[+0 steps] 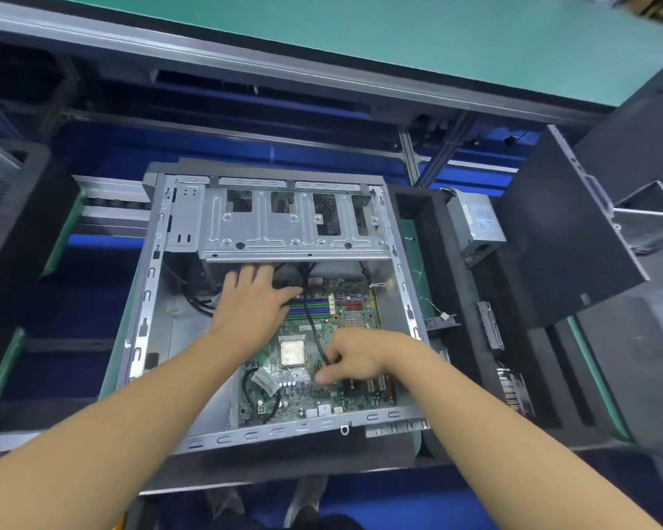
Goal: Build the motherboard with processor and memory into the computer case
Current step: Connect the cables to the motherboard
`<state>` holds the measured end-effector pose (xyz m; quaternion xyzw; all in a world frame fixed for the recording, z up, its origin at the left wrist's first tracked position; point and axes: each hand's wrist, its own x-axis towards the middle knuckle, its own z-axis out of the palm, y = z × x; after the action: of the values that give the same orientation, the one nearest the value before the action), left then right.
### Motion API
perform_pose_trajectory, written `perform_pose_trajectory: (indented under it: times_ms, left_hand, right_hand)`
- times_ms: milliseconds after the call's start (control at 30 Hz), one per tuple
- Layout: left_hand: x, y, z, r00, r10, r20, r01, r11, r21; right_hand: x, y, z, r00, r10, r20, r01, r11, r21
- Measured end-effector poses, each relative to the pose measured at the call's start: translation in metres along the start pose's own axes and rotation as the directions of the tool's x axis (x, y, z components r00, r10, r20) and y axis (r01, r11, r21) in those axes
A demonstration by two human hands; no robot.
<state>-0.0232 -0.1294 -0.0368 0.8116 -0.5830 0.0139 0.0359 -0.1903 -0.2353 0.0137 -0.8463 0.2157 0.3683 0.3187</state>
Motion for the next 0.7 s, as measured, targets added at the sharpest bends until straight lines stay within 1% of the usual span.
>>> perform_pose_trajectory:
  times_ms: [33,67,100,133,167,200,233,267,300,367,400,433,467,533,567,633,700]
  left_hand:
    - [0.001,-0.001,-0.002,1.0,-0.006,0.017,0.006,1.0,-0.004]
    - [0.003,0.0,-0.003,0.998,-0.034,0.059,0.039,0.995,-0.087]
    - [0.004,0.003,-0.006,0.984,-0.099,0.149,0.136,0.953,-0.27]
    - [0.006,0.008,-0.01,0.944,-0.158,0.291,0.291,0.814,-0.503]
    - [0.007,0.015,-0.011,0.876,-0.163,0.454,0.457,0.582,-0.673]
    - [0.009,0.022,-0.012,0.804,-0.111,0.584,0.582,0.349,-0.734]
    - [0.011,0.027,-0.012,0.753,-0.038,0.657,0.65,0.191,-0.735]
    - [0.012,0.03,-0.012,0.727,0.028,0.686,0.681,0.096,-0.726]
    - [0.013,0.032,-0.013,0.722,0.085,0.687,0.688,0.028,-0.726]
    - [0.015,0.03,-0.013,0.731,0.187,0.656,0.679,-0.112,-0.725]
    - [0.016,0.03,-0.012,0.737,0.237,0.633,0.672,-0.152,-0.725]
    - [0.017,0.03,-0.012,0.745,0.28,0.606,0.658,-0.15,-0.738]
    - [0.018,0.033,-0.01,0.761,0.292,0.579,0.629,-0.114,-0.769]
    - [0.019,0.042,-0.006,0.821,0.197,0.537,0.552,-0.029,-0.833]
    - [0.02,0.047,-0.005,0.842,0.141,0.521,0.527,-0.006,-0.85]
    - [0.021,0.055,-0.002,0.857,0.102,0.505,0.505,0.025,-0.863]
    - [0.021,0.06,0.002,0.88,0.112,0.461,0.441,0.165,-0.882]
  right_hand:
    - [-0.003,0.002,0.0,1.0,0.014,-0.005,-0.013,0.998,0.054]
    - [-0.004,0.004,0.0,0.999,0.029,-0.026,-0.026,0.992,0.125]
    - [-0.006,0.003,0.0,0.997,0.05,-0.061,-0.036,0.976,0.215]
    - [-0.007,0.002,0.002,0.991,0.08,-0.107,-0.044,0.95,0.308]
    - [-0.007,0.0,0.004,0.98,0.117,-0.162,-0.046,0.922,0.384]
    - [-0.008,-0.002,0.007,0.963,0.157,-0.218,-0.048,0.899,0.435]
    - [-0.007,-0.003,0.01,0.943,0.201,-0.267,-0.059,0.885,0.461]
    - [-0.007,-0.002,0.013,0.916,0.249,-0.314,-0.076,0.878,0.473]
    - [-0.007,-0.001,0.015,0.882,0.3,-0.364,-0.093,0.867,0.49]
    - [-0.008,0.005,0.018,0.805,0.404,-0.435,-0.103,0.817,0.568]
    - [-0.008,0.008,0.02,0.776,0.445,-0.447,-0.092,0.781,0.618]
    - [-0.008,0.01,0.022,0.753,0.475,-0.456,-0.072,0.748,0.66]
    - [-0.007,0.011,0.024,0.73,0.496,-0.47,-0.05,0.725,0.687]
    - [-0.006,0.009,0.026,0.68,0.515,-0.523,-0.01,0.719,0.695]
    - [-0.006,0.008,0.027,0.659,0.516,-0.547,0.001,0.727,0.686]
    - [-0.005,0.006,0.027,0.652,0.512,-0.56,0.004,0.736,0.677]
    - [-0.006,0.007,0.028,0.665,0.528,-0.528,-0.004,0.709,0.705]
